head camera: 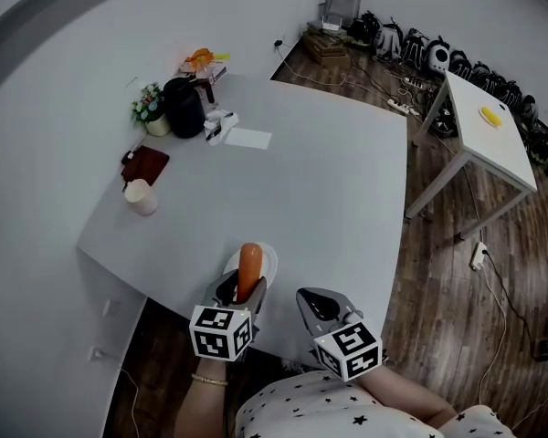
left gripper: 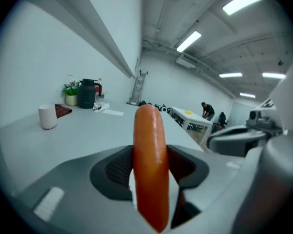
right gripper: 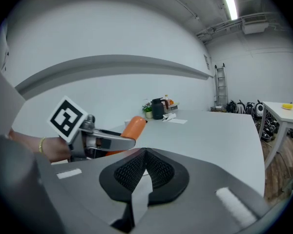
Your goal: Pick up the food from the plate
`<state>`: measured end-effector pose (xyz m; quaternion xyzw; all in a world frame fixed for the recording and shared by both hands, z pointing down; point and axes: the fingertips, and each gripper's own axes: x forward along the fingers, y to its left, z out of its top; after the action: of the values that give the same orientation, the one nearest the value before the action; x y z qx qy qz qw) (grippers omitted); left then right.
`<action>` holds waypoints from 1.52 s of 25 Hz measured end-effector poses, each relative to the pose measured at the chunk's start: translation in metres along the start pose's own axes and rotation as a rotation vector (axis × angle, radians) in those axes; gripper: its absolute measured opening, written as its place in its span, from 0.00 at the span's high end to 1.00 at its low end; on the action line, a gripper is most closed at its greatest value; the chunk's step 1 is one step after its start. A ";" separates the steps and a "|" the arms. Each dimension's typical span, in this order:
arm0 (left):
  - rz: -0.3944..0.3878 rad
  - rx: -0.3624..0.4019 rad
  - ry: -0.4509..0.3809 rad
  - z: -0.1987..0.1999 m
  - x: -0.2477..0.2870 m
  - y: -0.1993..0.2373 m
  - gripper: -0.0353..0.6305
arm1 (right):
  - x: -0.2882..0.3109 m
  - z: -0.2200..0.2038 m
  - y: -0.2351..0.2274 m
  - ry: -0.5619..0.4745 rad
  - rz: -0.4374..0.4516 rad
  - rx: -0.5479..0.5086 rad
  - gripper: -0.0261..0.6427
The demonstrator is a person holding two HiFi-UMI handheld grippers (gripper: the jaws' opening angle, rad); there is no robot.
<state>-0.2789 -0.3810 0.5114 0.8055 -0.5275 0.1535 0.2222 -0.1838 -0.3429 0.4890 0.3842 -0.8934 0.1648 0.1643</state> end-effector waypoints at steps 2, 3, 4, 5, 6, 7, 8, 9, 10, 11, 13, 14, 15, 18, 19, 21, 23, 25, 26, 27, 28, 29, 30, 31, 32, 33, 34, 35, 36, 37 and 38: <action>0.014 -0.040 -0.081 0.005 -0.021 -0.015 0.63 | -0.001 0.001 0.002 -0.009 0.003 -0.002 0.96; 0.021 -0.055 -0.111 0.006 -0.031 -0.022 0.63 | -0.002 0.002 0.004 -0.014 0.006 -0.004 0.96; 0.029 -0.068 -0.135 0.006 -0.040 -0.028 0.63 | -0.003 0.002 0.006 -0.018 0.009 -0.005 0.96; 0.039 -0.078 -0.154 0.005 -0.048 -0.034 0.63 | -0.004 0.003 0.007 -0.022 0.012 -0.005 0.96; 0.048 -0.087 -0.171 0.004 -0.055 -0.039 0.63 | -0.005 0.003 0.008 -0.026 0.014 -0.003 0.96; 0.057 -0.097 -0.187 0.004 -0.061 -0.042 0.63 | -0.006 0.003 0.009 -0.030 0.016 0.001 0.96; 0.064 -0.106 -0.201 0.003 -0.067 -0.045 0.63 | -0.007 0.003 0.009 -0.033 0.016 0.005 0.96; 0.068 -0.113 -0.212 0.003 -0.072 -0.047 0.63 | -0.008 0.003 0.009 -0.037 0.015 0.010 0.96; 0.070 -0.116 -0.219 0.003 -0.075 -0.049 0.63 | -0.010 0.003 0.009 -0.039 0.014 0.014 0.96; 0.070 -0.115 -0.223 0.004 -0.077 -0.050 0.63 | -0.011 0.003 0.009 -0.042 0.013 0.017 0.96; 0.070 -0.113 -0.224 0.005 -0.077 -0.051 0.63 | -0.012 0.004 0.008 -0.044 0.011 0.019 0.96; 0.072 -0.115 -0.225 0.006 -0.076 -0.052 0.63 | -0.013 0.004 0.008 -0.044 0.011 0.018 0.96; 0.076 -0.118 -0.226 0.006 -0.076 -0.052 0.63 | -0.014 0.004 0.008 -0.043 0.011 0.016 0.96; 0.092 -0.121 -0.232 0.007 -0.077 -0.052 0.63 | -0.016 0.004 0.009 -0.045 0.008 0.003 0.96; 0.095 -0.120 -0.233 0.007 -0.077 -0.052 0.63 | -0.017 0.005 0.009 -0.047 0.005 -0.002 0.96; 0.101 -0.115 -0.233 0.007 -0.078 -0.052 0.63 | -0.018 0.006 0.008 -0.050 0.001 -0.008 0.96; 0.106 -0.110 -0.231 0.007 -0.078 -0.052 0.63 | -0.018 0.006 0.008 -0.052 0.000 -0.012 0.96; 0.107 -0.113 -0.231 0.008 -0.078 -0.052 0.63 | -0.018 0.007 0.009 -0.053 0.002 -0.019 0.96; 0.107 -0.114 -0.232 0.008 -0.078 -0.052 0.63 | -0.018 0.007 0.009 -0.053 0.003 -0.022 0.96; 0.107 -0.114 -0.234 0.009 -0.078 -0.052 0.63 | -0.018 0.008 0.010 -0.053 0.005 -0.024 0.96; 0.108 -0.113 -0.235 0.010 -0.078 -0.052 0.63 | -0.019 0.008 0.010 -0.054 0.005 -0.026 0.96; 0.108 -0.113 -0.236 0.010 -0.079 -0.052 0.63 | -0.019 0.008 0.010 -0.055 0.005 -0.027 0.96; 0.108 -0.112 -0.237 0.011 -0.079 -0.053 0.63 | -0.019 0.008 0.010 -0.055 0.004 -0.027 0.96; 0.107 -0.110 -0.237 0.011 -0.079 -0.053 0.63 | -0.019 0.008 0.010 -0.056 0.003 -0.027 0.96; 0.106 -0.109 -0.236 0.011 -0.078 -0.053 0.63 | -0.019 0.008 0.011 -0.056 0.004 -0.026 0.96; 0.104 -0.110 -0.235 0.011 -0.078 -0.052 0.63 | -0.019 0.007 0.011 -0.055 0.004 -0.026 0.96; 0.101 -0.110 -0.235 0.011 -0.078 -0.052 0.63 | -0.018 0.007 0.011 -0.054 0.005 -0.027 0.96; 0.099 -0.109 -0.235 0.011 -0.077 -0.052 0.63 | -0.018 0.007 0.011 -0.054 0.005 -0.028 0.96; 0.099 -0.106 -0.235 0.011 -0.077 -0.053 0.63 | -0.017 0.007 0.012 -0.055 0.005 -0.029 0.96; 0.100 -0.103 -0.236 0.011 -0.077 -0.053 0.63 | -0.017 0.008 0.012 -0.055 0.004 -0.029 0.96; 0.099 -0.101 -0.236 0.011 -0.077 -0.052 0.63 | -0.017 0.007 0.012 -0.056 0.004 -0.029 0.96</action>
<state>-0.2611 -0.3087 0.4543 0.7786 -0.5963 0.0418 0.1911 -0.1825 -0.3276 0.4732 0.3845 -0.9007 0.1414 0.1445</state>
